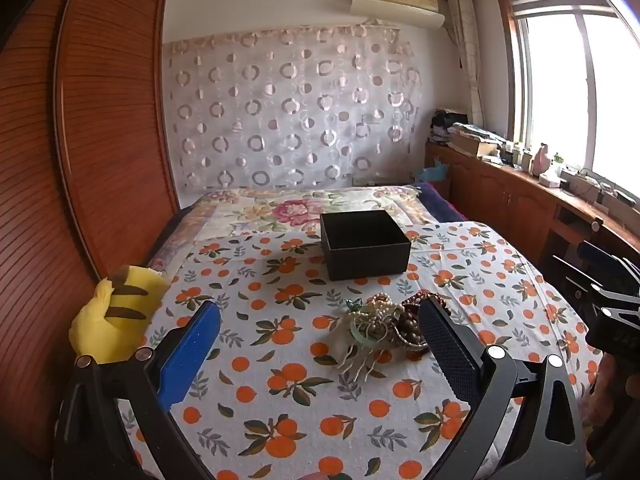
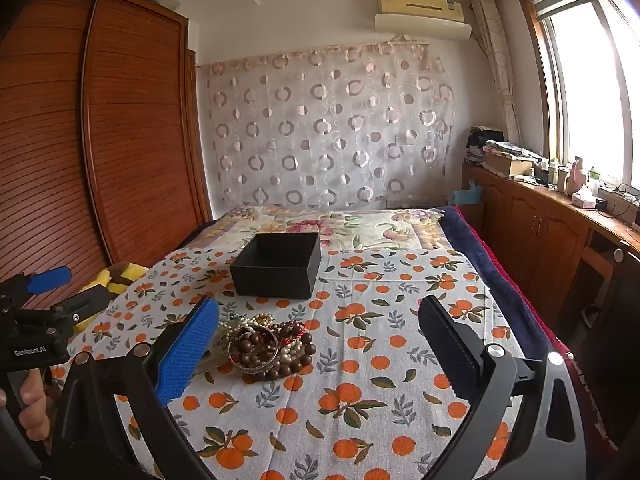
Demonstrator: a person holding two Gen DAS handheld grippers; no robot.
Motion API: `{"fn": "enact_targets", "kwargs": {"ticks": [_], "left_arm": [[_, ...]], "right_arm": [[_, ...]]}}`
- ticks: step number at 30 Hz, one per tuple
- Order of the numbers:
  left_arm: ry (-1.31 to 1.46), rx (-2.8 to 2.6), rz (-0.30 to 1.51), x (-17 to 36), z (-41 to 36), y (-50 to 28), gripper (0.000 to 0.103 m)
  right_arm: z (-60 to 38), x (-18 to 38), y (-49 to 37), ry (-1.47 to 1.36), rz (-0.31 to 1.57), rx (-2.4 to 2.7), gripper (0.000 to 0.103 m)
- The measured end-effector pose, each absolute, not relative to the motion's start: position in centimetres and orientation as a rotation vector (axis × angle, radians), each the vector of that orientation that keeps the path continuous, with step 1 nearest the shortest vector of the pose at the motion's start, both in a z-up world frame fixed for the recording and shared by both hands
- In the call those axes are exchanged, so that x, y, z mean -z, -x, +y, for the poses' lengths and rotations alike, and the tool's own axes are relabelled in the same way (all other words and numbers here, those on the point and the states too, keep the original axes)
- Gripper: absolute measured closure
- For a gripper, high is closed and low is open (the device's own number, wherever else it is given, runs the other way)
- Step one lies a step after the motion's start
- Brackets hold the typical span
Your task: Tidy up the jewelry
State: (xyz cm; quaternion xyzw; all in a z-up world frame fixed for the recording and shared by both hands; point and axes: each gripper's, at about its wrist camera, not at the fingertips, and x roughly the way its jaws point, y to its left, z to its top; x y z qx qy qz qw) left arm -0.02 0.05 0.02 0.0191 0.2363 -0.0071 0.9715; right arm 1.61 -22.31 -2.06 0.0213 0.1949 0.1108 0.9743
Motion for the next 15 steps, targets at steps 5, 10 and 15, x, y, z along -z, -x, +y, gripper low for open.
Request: {"fn": "enact_targets", "kwargs": {"ticks": [5, 10, 15], "left_arm": [[-0.036, 0.018, 0.476, -0.06, 0.11, 0.07, 0.007], [-0.039, 0.015, 0.478, 0.00, 0.04, 0.00, 0.007], [-0.038, 0.014, 0.477, -0.02, 0.05, 0.02, 0.007]], "right_arm": [[-22.26, 2.09, -1.62, -0.041, 0.394, -0.224, 0.002], [-22.27, 2.06, -1.56, -0.042, 0.392, -0.224, 0.002], [-22.19, 2.05, -1.56, -0.040, 0.392, -0.223, 0.002]]}}
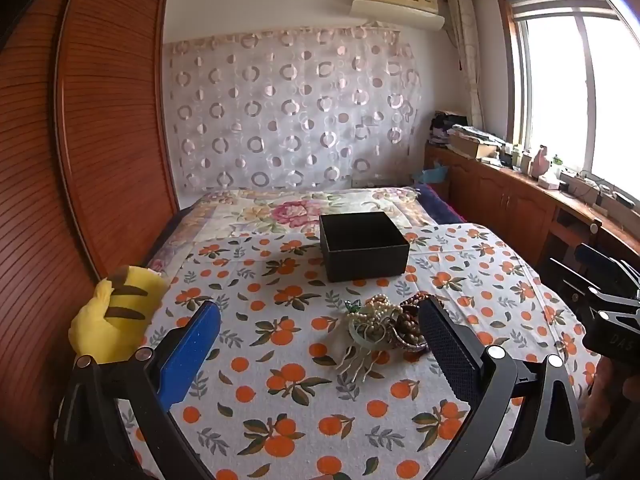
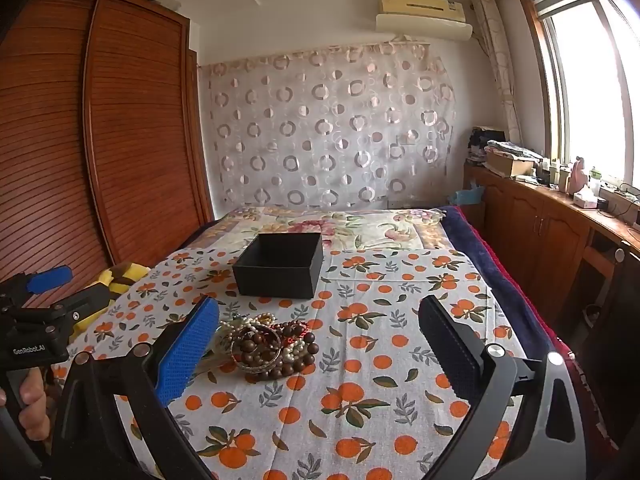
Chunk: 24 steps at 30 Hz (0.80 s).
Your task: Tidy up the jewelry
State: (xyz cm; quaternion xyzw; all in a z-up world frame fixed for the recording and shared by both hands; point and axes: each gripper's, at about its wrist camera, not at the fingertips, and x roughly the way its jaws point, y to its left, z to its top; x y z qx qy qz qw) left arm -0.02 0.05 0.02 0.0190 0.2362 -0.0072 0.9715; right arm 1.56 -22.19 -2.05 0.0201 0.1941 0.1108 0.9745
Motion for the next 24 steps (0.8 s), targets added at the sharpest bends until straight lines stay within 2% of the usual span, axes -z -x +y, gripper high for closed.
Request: {"fn": "enact_targets", "kwargs": {"ticks": [24], "left_arm": [[-0.036, 0.015, 0.477, -0.03, 0.05, 0.02, 0.007]], "right_arm": [[-22.14, 2.31, -1.74, -0.043, 0.396, -0.225, 0.002]]}}
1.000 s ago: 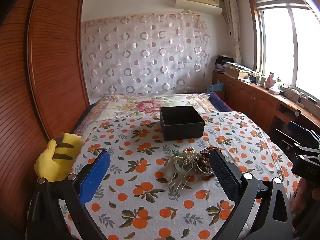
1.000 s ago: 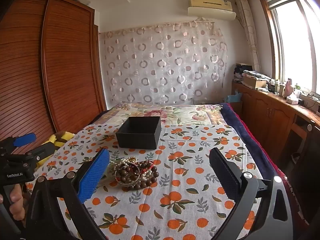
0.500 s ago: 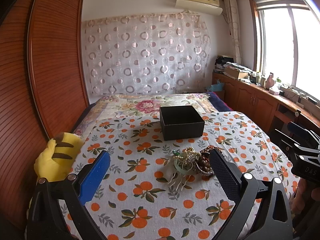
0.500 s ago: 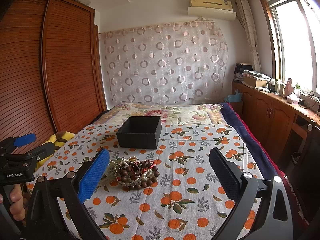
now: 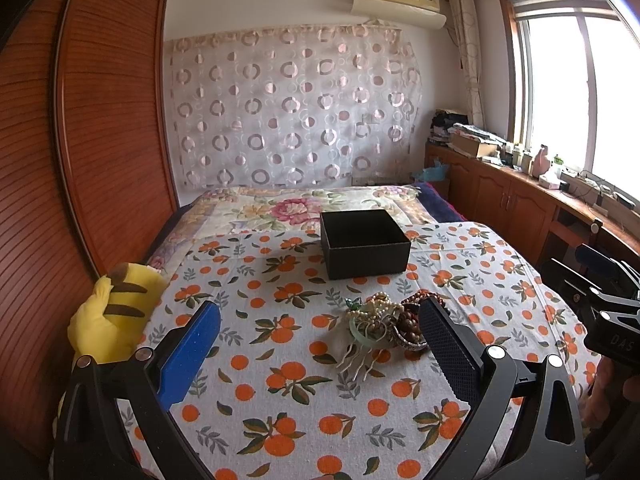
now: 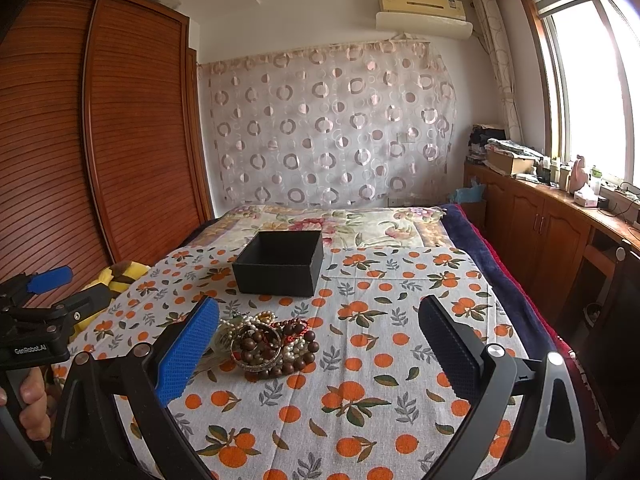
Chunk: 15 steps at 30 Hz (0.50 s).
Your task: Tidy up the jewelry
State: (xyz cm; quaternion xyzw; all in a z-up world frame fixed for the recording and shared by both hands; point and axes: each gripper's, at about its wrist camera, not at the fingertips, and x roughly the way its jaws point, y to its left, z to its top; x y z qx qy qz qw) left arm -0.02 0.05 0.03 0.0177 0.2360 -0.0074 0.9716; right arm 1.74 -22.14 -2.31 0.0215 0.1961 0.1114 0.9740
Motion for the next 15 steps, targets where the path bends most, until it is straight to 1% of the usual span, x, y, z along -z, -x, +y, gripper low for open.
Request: {"fn": "enact_targets", "kwargs": {"ticks": [15], "left_arm": [[-0.035, 0.016, 0.476, -0.03, 0.03, 0.06, 0.007]], "right_arm": [[-22.01, 2.25, -1.69, -0.043, 0.394, -0.225, 0.002]]}}
